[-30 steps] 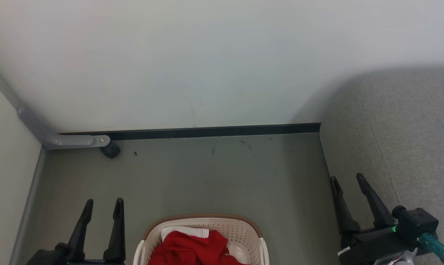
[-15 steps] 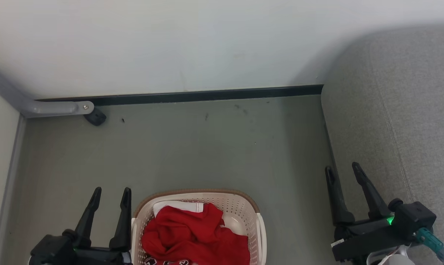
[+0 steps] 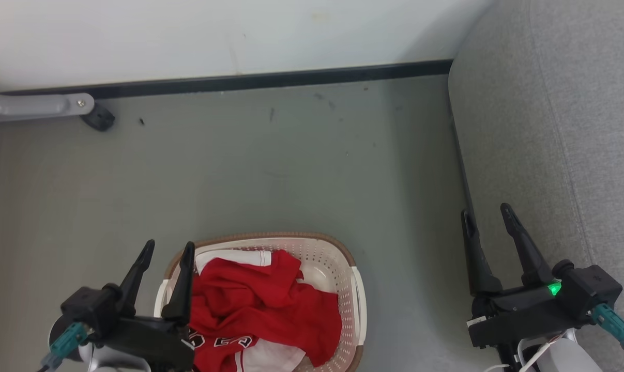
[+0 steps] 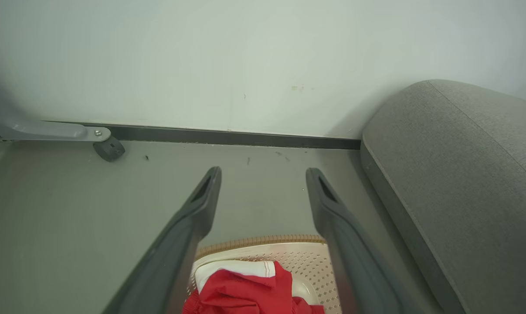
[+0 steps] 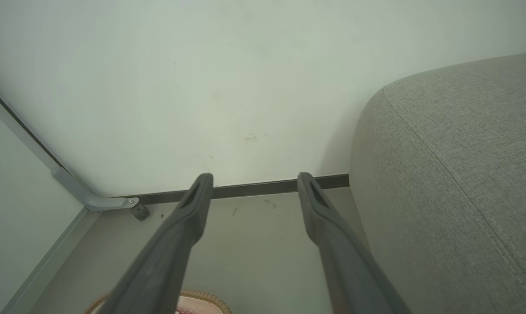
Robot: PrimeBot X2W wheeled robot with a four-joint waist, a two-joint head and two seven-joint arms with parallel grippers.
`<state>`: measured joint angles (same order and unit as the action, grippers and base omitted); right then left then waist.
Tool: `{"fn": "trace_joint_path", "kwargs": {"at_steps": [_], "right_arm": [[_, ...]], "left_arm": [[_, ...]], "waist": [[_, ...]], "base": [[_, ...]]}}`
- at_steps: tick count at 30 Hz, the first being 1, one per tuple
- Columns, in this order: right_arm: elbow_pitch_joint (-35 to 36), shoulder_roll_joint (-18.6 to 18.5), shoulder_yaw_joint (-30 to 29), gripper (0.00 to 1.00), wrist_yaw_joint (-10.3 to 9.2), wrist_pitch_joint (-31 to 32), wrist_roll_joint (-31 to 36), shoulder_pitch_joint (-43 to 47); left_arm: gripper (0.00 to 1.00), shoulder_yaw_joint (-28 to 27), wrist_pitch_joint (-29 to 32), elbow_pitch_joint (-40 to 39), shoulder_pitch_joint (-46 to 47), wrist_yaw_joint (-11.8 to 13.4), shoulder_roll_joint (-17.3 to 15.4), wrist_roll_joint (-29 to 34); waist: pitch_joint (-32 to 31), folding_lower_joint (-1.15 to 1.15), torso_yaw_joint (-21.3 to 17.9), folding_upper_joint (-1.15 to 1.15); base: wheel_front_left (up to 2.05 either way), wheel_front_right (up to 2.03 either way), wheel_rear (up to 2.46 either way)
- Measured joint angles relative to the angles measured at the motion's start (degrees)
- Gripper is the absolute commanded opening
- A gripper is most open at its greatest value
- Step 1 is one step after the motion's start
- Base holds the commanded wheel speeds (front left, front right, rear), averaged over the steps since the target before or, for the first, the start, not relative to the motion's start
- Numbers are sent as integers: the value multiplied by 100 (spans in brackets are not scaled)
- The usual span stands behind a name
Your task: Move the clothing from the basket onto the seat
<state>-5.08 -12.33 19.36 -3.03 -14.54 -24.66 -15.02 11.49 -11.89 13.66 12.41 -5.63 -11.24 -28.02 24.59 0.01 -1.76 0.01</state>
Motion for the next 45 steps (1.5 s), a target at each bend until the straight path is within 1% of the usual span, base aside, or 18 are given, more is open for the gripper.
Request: {"fn": "trace_joint_path", "kwargs": {"at_steps": [8, 22, 27, 38, 45], "right_arm": [[127, 36, -66, 100, 32, -1, 62, -121], [279, 133, -165, 100, 79, -15, 268, -395], [299, 198, -172, 100, 111, -16, 330, -453], [481, 243, -232, 100, 198, -16, 413, -570], [525, 323, -224, 100, 202, -16, 546, -574]], "left_arm": [[100, 199, 207, 544, 526, -83, 29, -58], [100, 483, 367, 1568, 1202, -142, 62, -74], [100, 622, 409, 2047, 1450, -144, 66, -73], [100, 903, 576, 2783, 1928, -146, 96, -57], [100, 969, 659, 3218, 2263, -152, 92, -56]], "waist": [[427, 0, -25, 0], [1138, 0, -66, 0], [1372, 0, -145, 0], [1735, -1, -330, 0], [1976, -1, -436, 0]], "base": [[0, 0, 0], [0, 0, 0], [0, 0, 0], [0, 0, 0], [0, 0, 0]]}}
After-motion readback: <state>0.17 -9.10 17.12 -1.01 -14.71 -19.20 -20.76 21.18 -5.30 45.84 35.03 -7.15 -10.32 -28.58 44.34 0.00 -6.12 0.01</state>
